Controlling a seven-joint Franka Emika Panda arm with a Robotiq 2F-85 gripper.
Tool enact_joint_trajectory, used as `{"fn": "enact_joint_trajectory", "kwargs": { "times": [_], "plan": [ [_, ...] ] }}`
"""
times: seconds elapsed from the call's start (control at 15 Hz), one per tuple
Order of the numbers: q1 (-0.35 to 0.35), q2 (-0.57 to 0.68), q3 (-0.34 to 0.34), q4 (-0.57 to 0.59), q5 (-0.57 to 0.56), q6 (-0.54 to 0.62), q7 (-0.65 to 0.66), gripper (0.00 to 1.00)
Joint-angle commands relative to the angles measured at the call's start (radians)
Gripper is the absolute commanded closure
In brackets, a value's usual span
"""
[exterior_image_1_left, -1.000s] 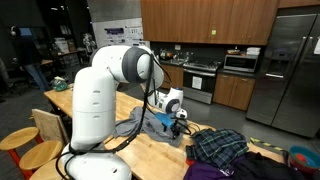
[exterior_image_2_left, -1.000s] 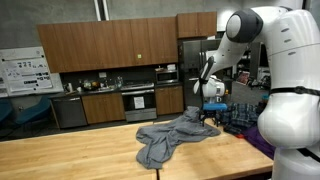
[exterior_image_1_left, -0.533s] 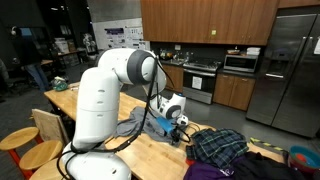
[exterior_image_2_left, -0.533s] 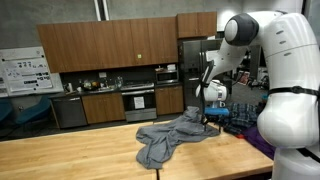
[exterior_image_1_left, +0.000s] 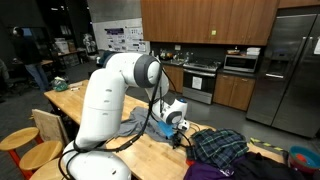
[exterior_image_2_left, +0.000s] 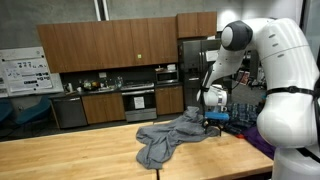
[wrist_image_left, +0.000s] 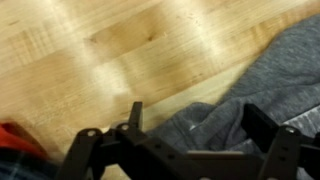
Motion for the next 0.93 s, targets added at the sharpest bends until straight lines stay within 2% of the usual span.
{"fn": "enact_joint_trajectory", "kwargs": {
  "times": [0.0,0.27,0.33,0.4,0.47,0.67,0.87],
  "plan": [
    [0.001,0.011,0.0,0.004,0.008,0.051,0.017,0.0],
    [0.011,-0.001,-0.007,-0.011,-0.007,0.109,0.029,0.0],
    [0.013,-0.006,-0.009,-0.017,-0.011,0.125,0.031,0.08],
    [0.016,-0.01,-0.011,-0.021,-0.015,0.138,0.032,0.26],
    [0.019,-0.012,-0.014,-0.023,-0.02,0.148,0.036,0.31],
    [0.028,-0.009,-0.018,-0.024,-0.031,0.173,0.047,0.56],
    [0.032,-0.013,-0.02,-0.027,-0.033,0.182,0.05,0.76]
  ]
}}
